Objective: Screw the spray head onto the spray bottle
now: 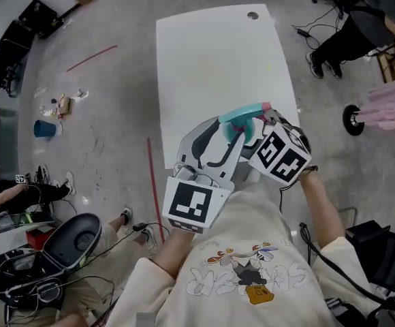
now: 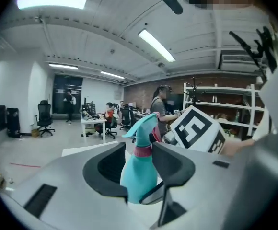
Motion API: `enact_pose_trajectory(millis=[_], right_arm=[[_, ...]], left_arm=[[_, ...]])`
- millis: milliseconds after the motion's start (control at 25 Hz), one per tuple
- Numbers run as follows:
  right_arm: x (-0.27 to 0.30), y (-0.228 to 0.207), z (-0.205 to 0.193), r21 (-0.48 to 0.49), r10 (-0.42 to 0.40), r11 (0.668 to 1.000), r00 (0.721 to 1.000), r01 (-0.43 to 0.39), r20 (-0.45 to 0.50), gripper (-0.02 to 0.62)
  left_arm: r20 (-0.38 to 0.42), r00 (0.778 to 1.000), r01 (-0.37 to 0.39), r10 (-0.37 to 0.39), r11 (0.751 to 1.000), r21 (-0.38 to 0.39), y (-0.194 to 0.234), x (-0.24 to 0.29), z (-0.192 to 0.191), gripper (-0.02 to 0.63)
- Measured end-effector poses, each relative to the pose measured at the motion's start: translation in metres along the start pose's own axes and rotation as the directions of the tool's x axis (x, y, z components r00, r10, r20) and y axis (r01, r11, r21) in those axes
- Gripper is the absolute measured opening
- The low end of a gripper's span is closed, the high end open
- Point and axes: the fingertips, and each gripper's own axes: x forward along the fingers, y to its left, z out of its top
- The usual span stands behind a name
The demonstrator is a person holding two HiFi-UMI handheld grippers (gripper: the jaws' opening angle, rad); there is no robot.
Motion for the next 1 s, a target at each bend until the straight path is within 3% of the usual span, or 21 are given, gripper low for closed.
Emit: enact_pose_trajectory(millis=[200, 400, 560, 760, 1000], right_arm=[[-0.001, 0.005, 0.002, -0.062, -0.091, 0.994, 0.996, 0.09, -0.013, 0.382], [0.0, 0.002, 0.004, -0.128, -0.124, 0.985, 0.992, 0.119, -0.035, 0.382], [0.001, -0.001, 0.005, -0.125, -0.148, 0.982, 0.988, 0.141, -0.045, 0.382], [0.0, 0.01, 0.015, -0.024, -0.064, 0.998, 0.998, 0.065, 0.028, 0.382], [-0.006, 0.018, 0.02, -0.018, -0.002, 1.0, 0.999, 0.003, 0.045, 0.382]], left_arm=[[0.016, 1.0, -0.004, 0.005, 0.996, -0.089, -0.01, 0.005, -0.002, 0.167], [-0.005, 1.0, 0.024, -0.025, 0.997, -0.067, -0.004, 0.002, -0.003, 0.143], [0.004, 1.0, -0.031, 0.031, 0.999, -0.011, 0.001, 0.0, 0.006, 0.14], [0.039, 0.999, -0.022, 0.022, 1.0, 0.013, -0.004, -0.001, 0.009, 0.14], [0.078, 0.997, -0.007, 0.003, 0.999, 0.047, -0.007, -0.005, 0.014, 0.14]])
